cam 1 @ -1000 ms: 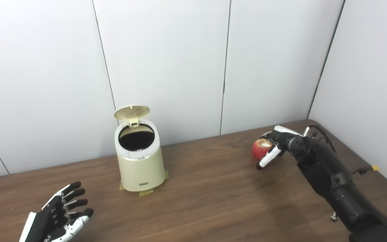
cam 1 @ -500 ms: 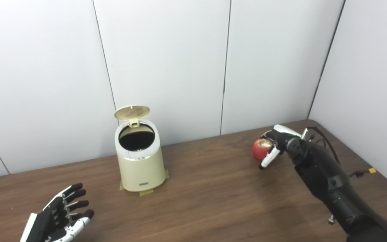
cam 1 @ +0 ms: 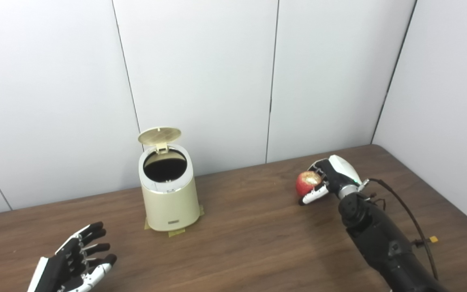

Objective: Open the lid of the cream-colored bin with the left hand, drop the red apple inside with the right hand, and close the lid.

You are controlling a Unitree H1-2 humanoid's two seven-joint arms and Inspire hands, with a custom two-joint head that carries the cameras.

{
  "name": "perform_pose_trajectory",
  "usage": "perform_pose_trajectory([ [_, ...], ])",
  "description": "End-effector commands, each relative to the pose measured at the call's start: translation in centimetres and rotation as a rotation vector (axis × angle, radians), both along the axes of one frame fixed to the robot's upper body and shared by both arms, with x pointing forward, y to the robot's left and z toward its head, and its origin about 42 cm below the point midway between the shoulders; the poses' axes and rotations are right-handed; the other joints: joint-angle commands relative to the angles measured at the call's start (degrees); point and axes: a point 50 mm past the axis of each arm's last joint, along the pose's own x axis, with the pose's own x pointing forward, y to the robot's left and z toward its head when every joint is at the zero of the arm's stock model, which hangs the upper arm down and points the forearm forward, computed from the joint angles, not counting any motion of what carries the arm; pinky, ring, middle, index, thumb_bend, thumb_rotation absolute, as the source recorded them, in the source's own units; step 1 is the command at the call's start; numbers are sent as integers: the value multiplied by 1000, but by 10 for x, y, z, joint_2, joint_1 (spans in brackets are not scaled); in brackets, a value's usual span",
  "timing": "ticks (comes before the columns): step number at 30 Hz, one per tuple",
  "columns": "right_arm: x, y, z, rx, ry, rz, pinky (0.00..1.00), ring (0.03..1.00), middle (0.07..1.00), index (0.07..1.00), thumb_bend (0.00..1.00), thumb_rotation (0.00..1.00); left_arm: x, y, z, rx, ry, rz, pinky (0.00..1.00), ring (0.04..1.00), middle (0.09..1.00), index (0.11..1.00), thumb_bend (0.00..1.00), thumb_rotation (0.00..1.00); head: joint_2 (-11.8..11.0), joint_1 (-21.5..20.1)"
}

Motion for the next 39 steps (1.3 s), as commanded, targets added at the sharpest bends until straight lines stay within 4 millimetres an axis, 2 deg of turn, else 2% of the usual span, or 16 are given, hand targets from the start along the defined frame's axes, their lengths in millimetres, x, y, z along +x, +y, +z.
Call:
perform_pose_trajectory([
  [1, 9, 0, 29, -13, -125, 9, 362, 415, 498, 495, 519, 0, 6, 0, 17, 24, -85, -12, 584, 726, 820, 820, 540, 0, 0, 2],
  [5, 9, 2, 39, -18, -187, 27, 403, 439, 502, 480, 520, 0, 6, 0, 16, 14, -81, -11, 583, 725, 819, 818, 546, 0, -1, 15],
  [10, 12, 24, 81, -32, -328, 185, 355, 407, 484, 512, 519, 0, 7, -3, 14, 9, -75, -5, 584, 717, 817, 815, 547, 0, -6, 39],
  [14, 10, 62, 119, 1, -374, 266, 318, 384, 481, 546, 513, 0, 10, -7, 10, -1, -68, 1, 575, 706, 807, 807, 580, 11, -8, 62],
  [18, 7, 98, 139, 23, -404, 339, 289, 374, 468, 547, 512, 0, 13, -11, 5, 13, -67, -3, 582, 698, 794, 796, 621, 81, -10, 84],
  [27, 14, 148, 155, 95, -429, 503, 266, 363, 475, 553, 510, 0, 19, -21, -4, 31, -79, -6, 629, 700, 787, 794, 702, 210, -21, 133],
  [28, 14, 154, 157, 100, -429, 510, 295, 378, 469, 540, 513, 0, 20, -22, -4, 33, -82, -7, 631, 701, 787, 795, 699, 208, -22, 137],
  [30, 13, 166, 160, 108, -434, 517, 433, 416, 447, 526, 518, 0, 21, -25, -5, 30, -87, -8, 627, 702, 787, 794, 693, 190, -23, 145],
  [34, 14, 180, 163, 130, -428, 521, 326, 395, 460, 541, 515, 0, 22, -29, -5, 23, -89, -9, 610, 698, 785, 790, 691, 172, -25, 159],
  [39, 22, 200, 162, 160, -429, 556, 285, 381, 479, 547, 512, 0, 22, -36, -6, 8, -88, -9, 591, 693, 785, 789, 688, 156, -27, 168],
])
